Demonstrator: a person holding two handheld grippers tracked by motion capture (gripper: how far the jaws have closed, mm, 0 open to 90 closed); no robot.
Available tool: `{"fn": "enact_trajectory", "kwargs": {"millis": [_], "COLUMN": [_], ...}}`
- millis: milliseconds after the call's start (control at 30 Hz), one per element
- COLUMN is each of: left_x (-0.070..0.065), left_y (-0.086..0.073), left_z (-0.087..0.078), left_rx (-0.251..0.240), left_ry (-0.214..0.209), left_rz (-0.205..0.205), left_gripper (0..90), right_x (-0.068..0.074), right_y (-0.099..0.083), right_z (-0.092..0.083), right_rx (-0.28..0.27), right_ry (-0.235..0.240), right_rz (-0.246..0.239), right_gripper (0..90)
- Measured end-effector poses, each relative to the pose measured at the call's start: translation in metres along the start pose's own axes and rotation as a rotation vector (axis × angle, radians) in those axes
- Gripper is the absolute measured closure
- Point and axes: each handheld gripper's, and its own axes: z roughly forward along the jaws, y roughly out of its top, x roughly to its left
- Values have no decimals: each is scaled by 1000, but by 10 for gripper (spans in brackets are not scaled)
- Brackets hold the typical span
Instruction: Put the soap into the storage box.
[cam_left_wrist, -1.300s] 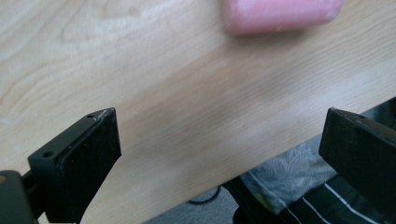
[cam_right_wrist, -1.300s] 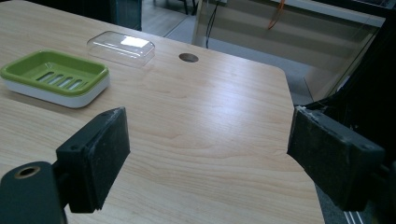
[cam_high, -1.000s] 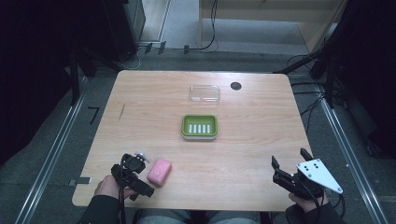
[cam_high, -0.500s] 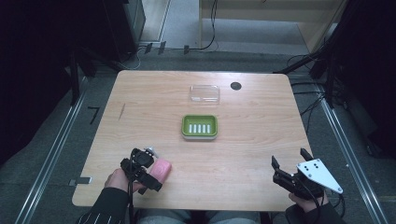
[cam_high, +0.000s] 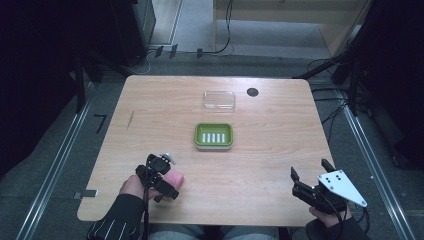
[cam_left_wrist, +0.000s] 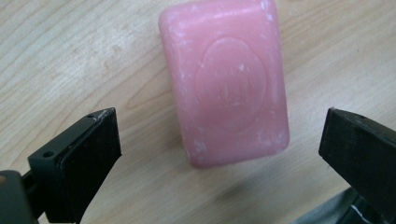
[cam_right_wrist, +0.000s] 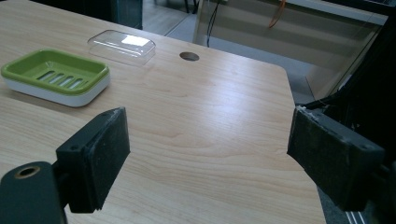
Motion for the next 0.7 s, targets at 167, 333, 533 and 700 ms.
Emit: {"fn": "enact_trajectory", "kwargs": {"millis": [167, 333, 533, 700], "left_x": [1, 2, -1, 0], "left_y": [6, 12, 19, 22], "left_z": [4, 9, 12, 16], "left_rx": [-1, -2, 6, 13], "left_ry": [-9, 3, 17, 20], "left_rz": [-8, -24, -9, -20], "left_gripper": [0, 0, 0, 0], "right_x": [0, 0, 0, 0], "right_y": [0, 0, 0, 0], "right_z": [0, 0, 0, 0], "right_rx": [1, 2, 2, 3], "right_ry": [1, 2, 0, 1], "right_rz": [-1, -1, 4, 6], "right_gripper": [137, 137, 137, 137]}}
